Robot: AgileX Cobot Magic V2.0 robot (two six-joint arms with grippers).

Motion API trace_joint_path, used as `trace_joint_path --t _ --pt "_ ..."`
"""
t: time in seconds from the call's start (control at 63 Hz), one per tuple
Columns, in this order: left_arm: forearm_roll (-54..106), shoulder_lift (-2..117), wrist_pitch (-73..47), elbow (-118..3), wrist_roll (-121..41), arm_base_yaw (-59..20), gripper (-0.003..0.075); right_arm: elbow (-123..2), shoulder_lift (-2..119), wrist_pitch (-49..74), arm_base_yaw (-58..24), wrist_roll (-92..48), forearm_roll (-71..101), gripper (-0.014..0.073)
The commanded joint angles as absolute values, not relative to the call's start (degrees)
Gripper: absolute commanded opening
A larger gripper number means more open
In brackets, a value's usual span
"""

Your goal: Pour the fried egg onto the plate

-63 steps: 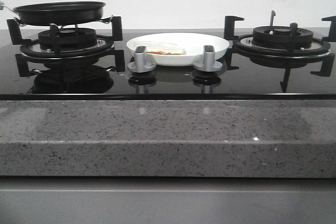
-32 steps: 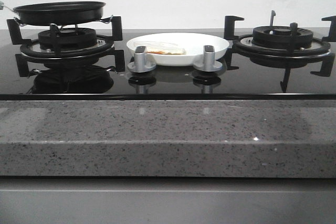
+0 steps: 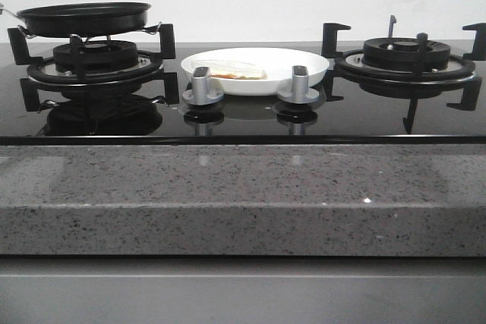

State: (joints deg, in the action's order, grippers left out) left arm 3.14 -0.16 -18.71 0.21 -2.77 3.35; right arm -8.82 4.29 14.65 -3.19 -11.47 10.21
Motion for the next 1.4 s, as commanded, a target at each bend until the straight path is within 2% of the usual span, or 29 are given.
trace_joint_path --t 0.0,0.19,1.381 --pt "3.69 -1.11 -14.47 0.50 -2.05 3.43 -0.0020 -6.10 2.72 7.12 -2.37 -7.91 5.61 -0.0118" --pt "3.69 -1.11 -14.35 0.50 -2.05 3.43 -0.0020 1.38 -1.40 1.57 -2.37 -6.33 4.97 -0.0118" --pt "3.69 -1.11 -14.35 0.50 -2.05 3.43 -0.0020 1.24 -1.56 2.30 -2.44 -6.16 5.40 -0.0118"
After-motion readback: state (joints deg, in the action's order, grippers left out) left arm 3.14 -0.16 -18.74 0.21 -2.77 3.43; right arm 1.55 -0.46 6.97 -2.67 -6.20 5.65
